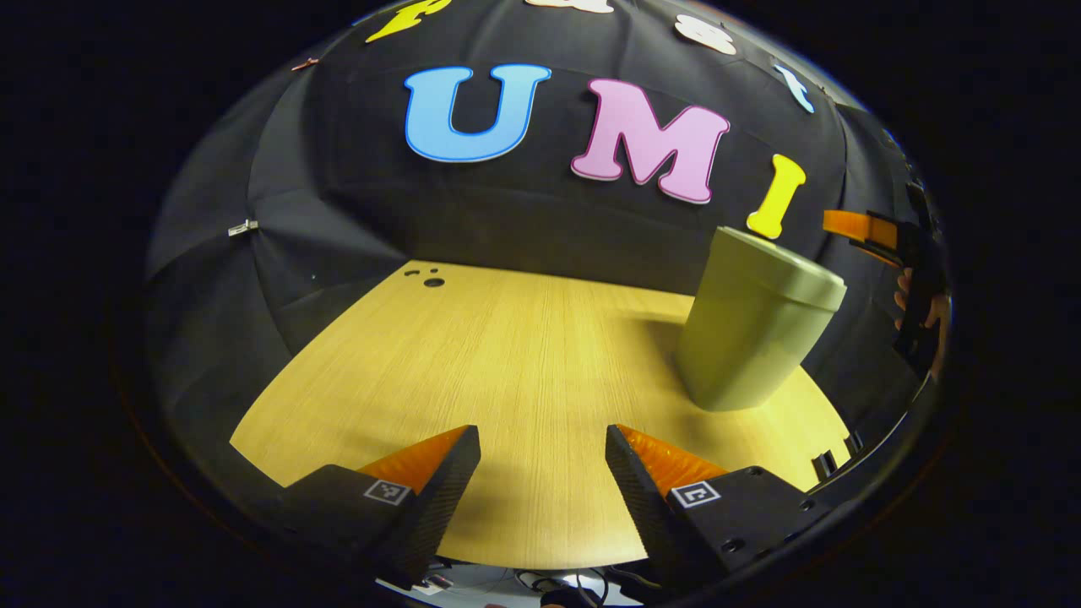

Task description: Press the lid of the desktop garbage bin to open it, pick up the crumpled paper on the desktop and throw it into the bin, then pick up the pop can on the desktop and drop it into the bin, and finally close the garbage bin lid.

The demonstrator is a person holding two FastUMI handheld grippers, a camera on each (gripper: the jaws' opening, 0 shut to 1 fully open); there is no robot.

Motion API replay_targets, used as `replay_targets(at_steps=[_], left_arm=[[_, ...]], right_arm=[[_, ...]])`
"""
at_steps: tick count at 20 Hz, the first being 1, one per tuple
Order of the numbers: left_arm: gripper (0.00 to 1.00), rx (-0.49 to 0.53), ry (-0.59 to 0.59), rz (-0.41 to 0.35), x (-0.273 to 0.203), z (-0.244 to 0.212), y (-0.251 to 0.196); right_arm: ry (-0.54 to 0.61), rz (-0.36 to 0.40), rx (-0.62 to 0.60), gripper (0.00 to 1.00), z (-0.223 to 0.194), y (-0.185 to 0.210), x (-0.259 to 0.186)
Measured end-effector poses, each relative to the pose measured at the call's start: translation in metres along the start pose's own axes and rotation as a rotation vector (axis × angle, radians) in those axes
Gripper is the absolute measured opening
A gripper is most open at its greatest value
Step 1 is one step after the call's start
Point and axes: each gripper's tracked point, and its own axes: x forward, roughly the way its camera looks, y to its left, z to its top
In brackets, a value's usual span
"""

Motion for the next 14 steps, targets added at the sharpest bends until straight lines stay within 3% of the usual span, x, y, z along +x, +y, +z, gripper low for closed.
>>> replay_targets(at_steps=[6,14], left_arm=[[0.96,0.088,-0.149,-0.03,-0.02,0.054,-0.031],[0.95,0.076,-0.179,-0.06,-0.026,0.058,-0.06]], right_arm=[[0.06,0.024,0.075,0.98,-0.029,0.022,-0.032],[0.183,0.057,0.099,0.99,-0.08,0.041,-0.06]])
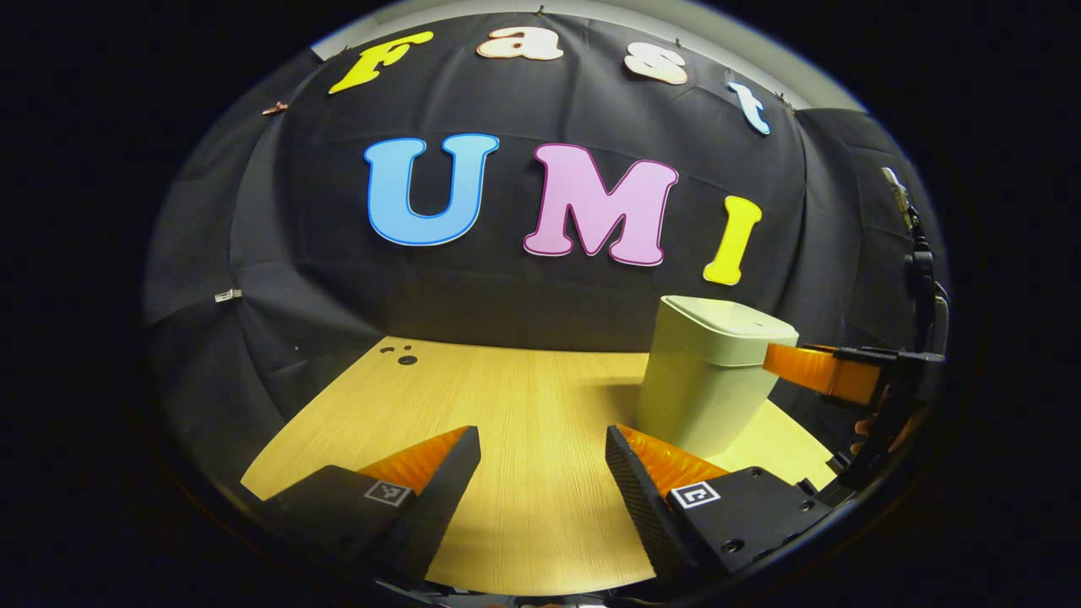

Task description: Press the lid of the desktop garbage bin to open it, pick up the crumpled paper on the desktop and throw it into the bin, then pick up the pop can on the desktop and drop it into the bin, and finally close the garbage bin lid.

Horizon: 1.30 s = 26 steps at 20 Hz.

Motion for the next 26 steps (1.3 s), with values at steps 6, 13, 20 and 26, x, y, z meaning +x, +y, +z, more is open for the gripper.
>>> replay_targets(at_steps=[6,13,20,26], left_arm=[[0.96,0.0,0.029,-0.001,0.0,-0.011,-0.004],[0.96,-0.021,0.052,0.003,0.005,-0.02,-0.002],[0.96,-0.029,0.071,0.015,0.008,-0.026,0.008],[0.95,-0.055,0.095,-0.001,0.013,-0.031,0.011]], right_arm=[[0.036,0.037,-0.019,0.99,-0.02,0.013,-0.004],[0.084,0.082,-0.051,0.99,-0.041,0.03,-0.004],[0.11,0.092,-0.058,0.99,-0.049,0.033,0.005],[0.148,0.107,-0.057,0.99,-0.062,0.045,0.006]])
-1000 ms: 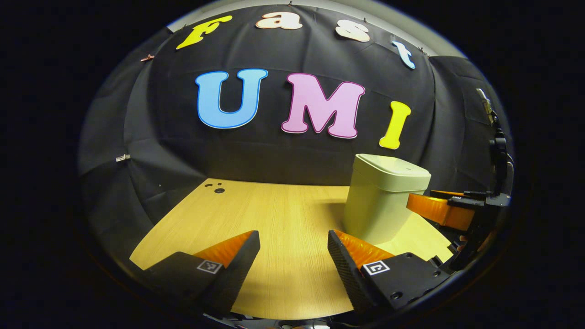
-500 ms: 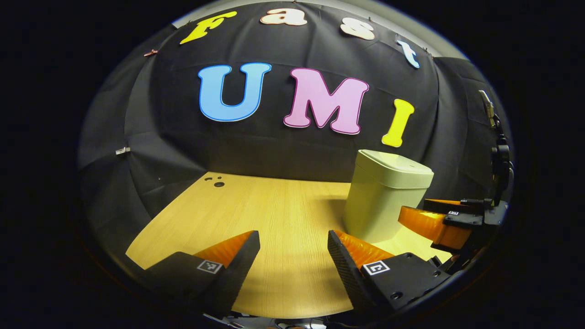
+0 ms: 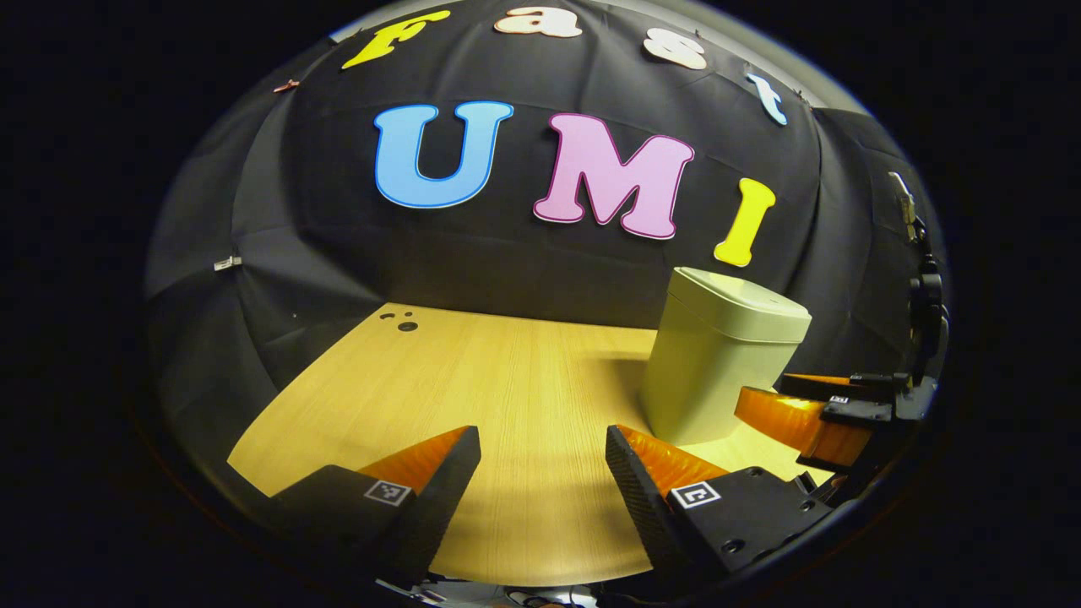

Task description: Press the lid of the desktop garbage bin to open it, pick up the crumpled paper on the desktop and throw it into the bin, then pick up the pop can on the desktop and drop it into the bin, and finally close the garbage bin lid.

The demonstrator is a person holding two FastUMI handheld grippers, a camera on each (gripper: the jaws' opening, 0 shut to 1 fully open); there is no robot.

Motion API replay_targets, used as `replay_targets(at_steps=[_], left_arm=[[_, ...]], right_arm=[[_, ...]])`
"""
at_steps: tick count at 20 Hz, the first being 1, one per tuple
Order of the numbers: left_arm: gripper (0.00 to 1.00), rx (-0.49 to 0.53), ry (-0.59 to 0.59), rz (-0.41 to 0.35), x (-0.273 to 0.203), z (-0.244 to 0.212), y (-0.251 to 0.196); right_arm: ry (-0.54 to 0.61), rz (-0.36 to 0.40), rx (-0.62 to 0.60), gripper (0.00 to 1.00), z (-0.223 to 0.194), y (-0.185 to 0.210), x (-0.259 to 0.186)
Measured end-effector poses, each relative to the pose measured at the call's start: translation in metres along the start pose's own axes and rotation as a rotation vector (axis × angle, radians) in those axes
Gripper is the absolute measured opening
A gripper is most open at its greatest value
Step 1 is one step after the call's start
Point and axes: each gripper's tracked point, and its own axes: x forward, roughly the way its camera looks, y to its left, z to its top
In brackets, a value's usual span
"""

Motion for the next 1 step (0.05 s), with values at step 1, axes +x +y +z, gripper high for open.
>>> replay_targets(at_steps=[1], left_arm=[[0.96,0.005,-0.001,-0.001,0.0026,0.0,0.0024]], right_arm=[[0.004,-0.001,-0.006,0.99,-0.0004,0.0018,0.0025]])
